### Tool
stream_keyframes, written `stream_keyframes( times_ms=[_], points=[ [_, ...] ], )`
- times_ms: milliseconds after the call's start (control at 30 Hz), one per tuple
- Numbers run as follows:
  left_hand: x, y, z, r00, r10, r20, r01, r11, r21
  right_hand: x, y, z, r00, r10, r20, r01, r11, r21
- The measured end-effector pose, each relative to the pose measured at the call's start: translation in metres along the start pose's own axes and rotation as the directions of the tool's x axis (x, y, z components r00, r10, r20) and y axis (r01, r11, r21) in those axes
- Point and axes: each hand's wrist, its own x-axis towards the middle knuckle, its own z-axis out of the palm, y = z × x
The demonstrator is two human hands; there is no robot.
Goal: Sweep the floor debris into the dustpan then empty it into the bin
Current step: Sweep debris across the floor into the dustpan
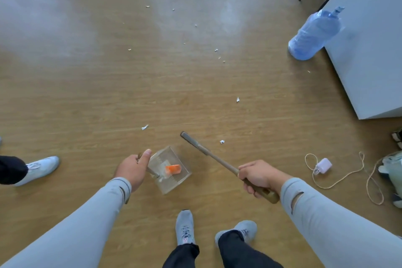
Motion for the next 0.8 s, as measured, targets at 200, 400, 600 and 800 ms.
stream_keyframes(
  times_ms=[200,400,600,800],
  points=[
    [-0.001,0.052,0.018,0.997,0.04,0.073,-0.041,0.999,0.009,-0.009,0.036,-0.064,0.997,-0.006,-0.073,0.008,1.0,0.029],
    [0.002,0.117,0.059,0.992,0.061,0.107,-0.061,0.998,-0.008,0.018,0.05,-0.116,0.986,-0.018,-0.165,0.024,0.999,0.031],
    [0.023,0.17,0.105,0.992,0.089,0.092,-0.093,0.995,0.041,0.058,0.049,-0.144,0.984,-0.001,-0.178,0.005,1.0,0.018],
    [0.038,0.199,0.129,0.994,0.105,0.016,-0.106,0.991,0.079,0.073,0.063,-0.136,0.999,0.048,-0.008,-0.049,0.993,-0.108]
  ],
)
